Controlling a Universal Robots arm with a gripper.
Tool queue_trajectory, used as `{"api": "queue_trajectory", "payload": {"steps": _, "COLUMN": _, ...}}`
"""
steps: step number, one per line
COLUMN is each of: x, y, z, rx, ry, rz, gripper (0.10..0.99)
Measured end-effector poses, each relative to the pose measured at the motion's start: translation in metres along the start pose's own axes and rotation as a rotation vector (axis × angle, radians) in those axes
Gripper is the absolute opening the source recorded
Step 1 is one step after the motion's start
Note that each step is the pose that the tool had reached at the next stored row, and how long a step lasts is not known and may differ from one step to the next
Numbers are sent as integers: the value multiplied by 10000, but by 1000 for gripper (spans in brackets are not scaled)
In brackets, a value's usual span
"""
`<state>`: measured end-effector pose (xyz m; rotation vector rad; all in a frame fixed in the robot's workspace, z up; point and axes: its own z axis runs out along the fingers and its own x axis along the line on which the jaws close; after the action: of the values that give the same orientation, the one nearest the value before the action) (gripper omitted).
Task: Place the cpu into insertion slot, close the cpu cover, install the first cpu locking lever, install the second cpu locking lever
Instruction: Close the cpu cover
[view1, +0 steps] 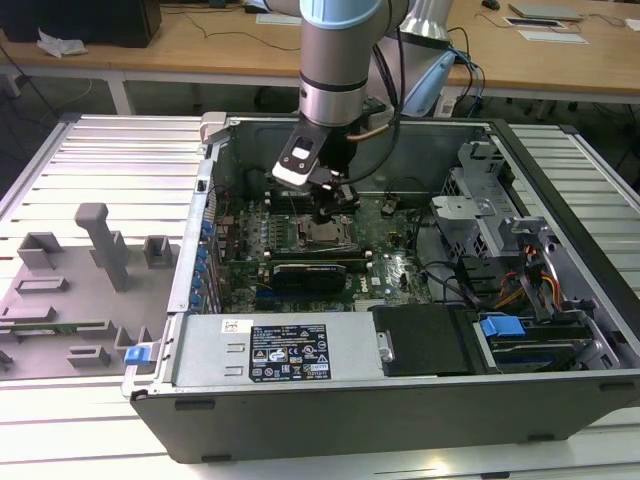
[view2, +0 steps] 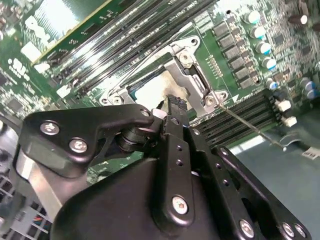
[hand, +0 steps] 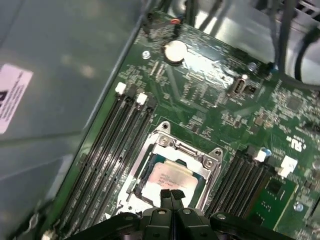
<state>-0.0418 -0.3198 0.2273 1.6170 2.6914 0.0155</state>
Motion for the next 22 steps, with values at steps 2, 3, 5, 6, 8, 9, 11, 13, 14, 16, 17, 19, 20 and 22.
{"api": "queue_trajectory", "payload": {"steps": 2, "x": 0, "y": 0, "z": 2, "rx": 20, "ry": -23, "rz": -822, "gripper": 106}}
{"api": "queue_trajectory", "payload": {"steps": 3, "x": 0, "y": 0, "z": 2, "rx": 27, "ry": -32, "rz": -1188, "gripper": 106}}
{"api": "queue_trajectory", "payload": {"steps": 5, "x": 1, "y": 0, "z": 4, "rx": 41, "ry": -47, "rz": -1831, "gripper": 106}}
{"api": "queue_trajectory", "payload": {"steps": 6, "x": 1, "y": 0, "z": 4, "rx": 45, "ry": -52, "rz": -2027, "gripper": 106}}
{"api": "queue_trajectory", "payload": {"steps": 8, "x": 1, "y": 0, "z": 6, "rx": 52, "ry": -59, "rz": -2490, "gripper": 106}}
{"api": "queue_trajectory", "payload": {"steps": 9, "x": 1, "y": 0, "z": 7, "rx": 55, "ry": -62, "rz": -2681, "gripper": 106}}
{"api": "queue_trajectory", "payload": {"steps": 11, "x": 1, "y": 0, "z": 8, "rx": 61, "ry": -67, "rz": -3226, "gripper": 106}}
{"api": "queue_trajectory", "payload": {"steps": 13, "x": 1, "y": 0, "z": 9, "rx": 64, "ry": -69, "rz": -3608, "gripper": 106}}
{"api": "queue_trajectory", "payload": {"steps": 14, "x": 1, "y": 0, "z": 10, "rx": 65, "ry": -69, "rz": -3776, "gripper": 106}}
{"api": "queue_trajectory", "payload": {"steps": 16, "x": 1, "y": 0, "z": 11, "rx": 66, "ry": -68, "rz": -4186, "gripper": 106}}
{"api": "queue_trajectory", "payload": {"steps": 17, "x": 1, "y": 0, "z": 12, "rx": 66, "ry": -68, "rz": -4359, "gripper": 106}}
{"api": "queue_trajectory", "payload": {"steps": 19, "x": 1, "y": 0, "z": 13, "rx": 66, "ry": -66, "rz": -4779, "gripper": 106}}
{"api": "queue_trajectory", "payload": {"steps": 20, "x": 2, "y": 0, "z": 13, "rx": 66, "ry": -65, "rz": -4969, "gripper": 106}}
{"api": "queue_trajectory", "payload": {"steps": 22, "x": 2, "y": 0, "z": 14, "rx": 66, "ry": -63, "rz": -5362, "gripper": 106}}
